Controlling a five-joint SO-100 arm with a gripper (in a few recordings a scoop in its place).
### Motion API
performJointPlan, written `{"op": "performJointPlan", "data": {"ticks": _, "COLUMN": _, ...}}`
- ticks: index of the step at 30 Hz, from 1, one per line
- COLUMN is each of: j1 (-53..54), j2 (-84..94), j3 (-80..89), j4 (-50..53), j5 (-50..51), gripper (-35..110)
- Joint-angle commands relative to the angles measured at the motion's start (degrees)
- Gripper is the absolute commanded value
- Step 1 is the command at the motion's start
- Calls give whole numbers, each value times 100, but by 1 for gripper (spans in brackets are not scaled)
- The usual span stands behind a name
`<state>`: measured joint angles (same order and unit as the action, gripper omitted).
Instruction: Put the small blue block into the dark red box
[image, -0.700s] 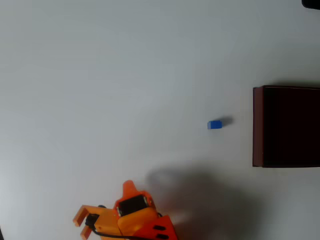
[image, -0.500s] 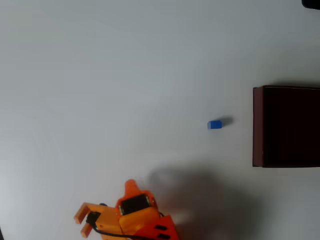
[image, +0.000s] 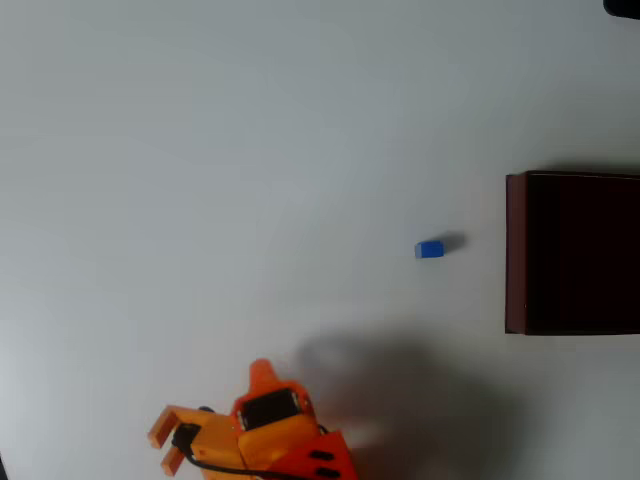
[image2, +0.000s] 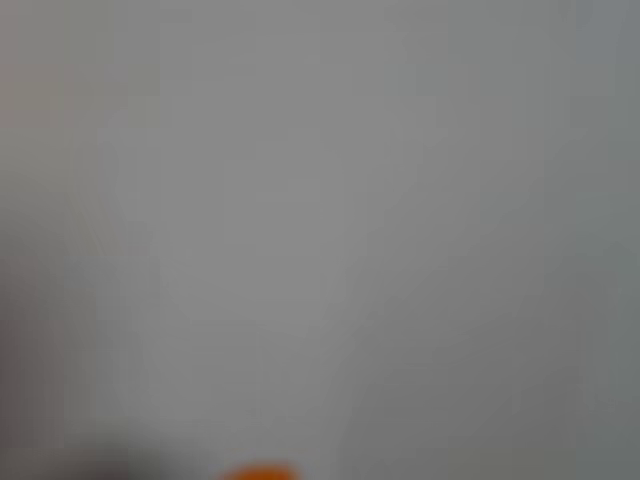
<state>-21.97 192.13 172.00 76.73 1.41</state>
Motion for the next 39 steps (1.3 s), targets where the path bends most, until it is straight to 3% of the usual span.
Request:
{"op": "performJointPlan", "data": {"ticks": 1, "j1": 0, "j2": 18, "j3": 18, "j4": 53, "j5": 123, "gripper": 0}}
{"op": "performJointPlan", "data": {"ticks": 30, "j1": -97, "j2": 35, "j3": 26, "j4": -44, "j5": -220, "gripper": 0}}
{"op": "performJointPlan", "data": {"ticks": 39, "j1": 220, "j2": 35, "j3": -246, "j4": -264, "j5": -387, "gripper": 20}}
